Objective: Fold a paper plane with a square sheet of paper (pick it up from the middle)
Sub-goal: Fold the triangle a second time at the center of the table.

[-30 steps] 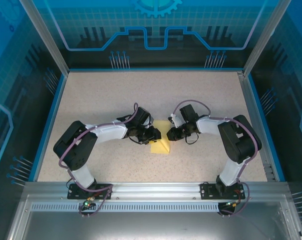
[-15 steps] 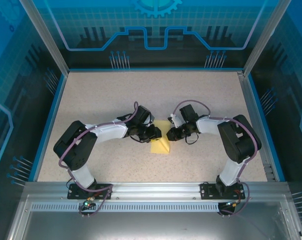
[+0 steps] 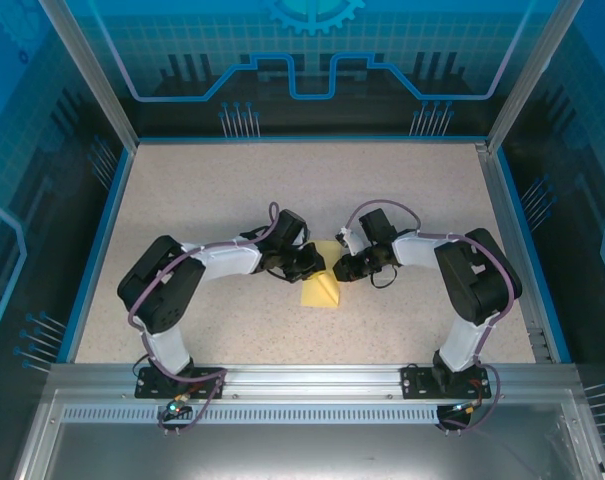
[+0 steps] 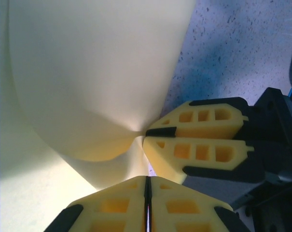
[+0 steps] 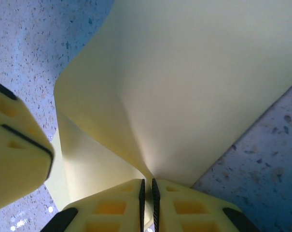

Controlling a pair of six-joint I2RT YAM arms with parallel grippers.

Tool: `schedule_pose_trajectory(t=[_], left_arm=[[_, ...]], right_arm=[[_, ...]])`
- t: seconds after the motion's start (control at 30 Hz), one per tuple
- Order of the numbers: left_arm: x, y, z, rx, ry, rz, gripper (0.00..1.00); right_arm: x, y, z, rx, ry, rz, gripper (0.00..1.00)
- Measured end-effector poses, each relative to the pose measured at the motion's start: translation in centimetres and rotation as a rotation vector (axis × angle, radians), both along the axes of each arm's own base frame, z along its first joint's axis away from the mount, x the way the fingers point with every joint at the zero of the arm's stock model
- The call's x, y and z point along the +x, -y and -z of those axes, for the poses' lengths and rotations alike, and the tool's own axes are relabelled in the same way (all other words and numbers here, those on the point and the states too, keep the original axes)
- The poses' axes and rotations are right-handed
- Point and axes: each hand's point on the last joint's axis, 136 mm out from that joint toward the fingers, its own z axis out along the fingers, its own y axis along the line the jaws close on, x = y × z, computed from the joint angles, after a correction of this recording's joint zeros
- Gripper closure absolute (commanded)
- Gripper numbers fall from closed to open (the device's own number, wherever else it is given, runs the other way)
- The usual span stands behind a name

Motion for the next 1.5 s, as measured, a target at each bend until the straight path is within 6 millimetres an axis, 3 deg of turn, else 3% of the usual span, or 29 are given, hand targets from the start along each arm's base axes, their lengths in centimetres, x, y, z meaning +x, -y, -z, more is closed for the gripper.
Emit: schedule_pose_trajectory(t=[0.7,1.27,1.5], left_arm=[[0.5,0.4,2.0,0.003,-0.014,-0.006,0.87],[0.2,0.3,2.3,-0.012,-0.002,-0.001,0.78],[0.3,0.4,2.1,-0.023,0.009,0.000,0.79]], right_arm=[[0.0,0.0,0.0,0.000,0.000,0.000,0.84],[0.9,-0.5,-0.1,0.005,0.009,-0.017,0.86],[1.0,-0.5,-0.7,0.018,0.012,-0.008,0.64]])
